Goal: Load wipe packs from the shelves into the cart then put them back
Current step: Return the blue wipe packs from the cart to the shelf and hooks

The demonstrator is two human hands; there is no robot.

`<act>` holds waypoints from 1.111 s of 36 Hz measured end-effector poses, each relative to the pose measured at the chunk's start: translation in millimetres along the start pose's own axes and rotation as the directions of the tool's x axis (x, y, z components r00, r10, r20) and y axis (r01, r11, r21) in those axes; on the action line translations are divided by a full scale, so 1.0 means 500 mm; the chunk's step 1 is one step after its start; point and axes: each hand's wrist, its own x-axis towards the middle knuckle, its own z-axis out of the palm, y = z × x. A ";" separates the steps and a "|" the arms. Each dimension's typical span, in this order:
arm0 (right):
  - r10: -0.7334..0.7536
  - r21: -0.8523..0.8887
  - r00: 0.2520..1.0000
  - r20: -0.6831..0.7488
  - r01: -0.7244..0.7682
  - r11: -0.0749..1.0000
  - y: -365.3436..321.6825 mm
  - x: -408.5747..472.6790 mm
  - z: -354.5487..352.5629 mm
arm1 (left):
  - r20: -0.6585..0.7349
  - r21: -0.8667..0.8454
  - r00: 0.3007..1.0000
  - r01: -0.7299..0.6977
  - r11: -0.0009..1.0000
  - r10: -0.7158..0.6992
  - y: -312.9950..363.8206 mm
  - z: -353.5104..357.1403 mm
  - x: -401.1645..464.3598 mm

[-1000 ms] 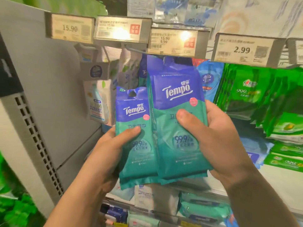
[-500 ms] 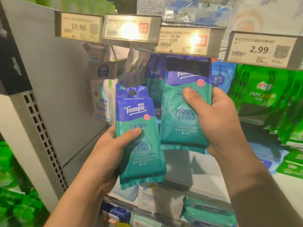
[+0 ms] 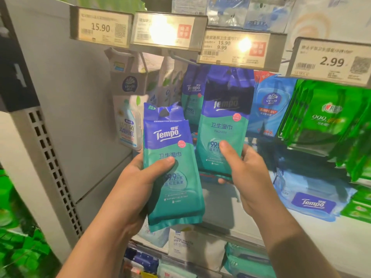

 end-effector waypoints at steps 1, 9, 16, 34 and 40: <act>0.021 -0.011 1.000 0.005 -0.021 1.000 0.007 -0.003 0.001 | 0.001 0.000 1.000 0.000 1.000 0.000 -0.001 0.000 0.001; 0.059 0.123 0.995 -0.083 -0.049 0.991 0.031 0.013 0.025 | 0.017 -0.017 1.000 0.001 1.000 -0.001 -0.011 0.006 0.012; 0.157 0.234 0.977 -0.145 -0.120 0.965 0.036 0.071 0.043 | 0.061 0.002 0.998 -0.004 1.000 0.004 -0.022 0.005 0.029; 0.393 0.490 0.879 -0.271 -0.226 0.842 0.015 0.250 0.097 | 0.073 0.070 0.997 -0.005 0.998 0.000 -0.035 -0.011 0.089; 0.413 0.420 0.853 -0.319 -0.263 0.869 0.036 0.297 0.090 | 0.079 0.073 0.997 -0.002 0.997 -0.004 -0.035 -0.009 0.096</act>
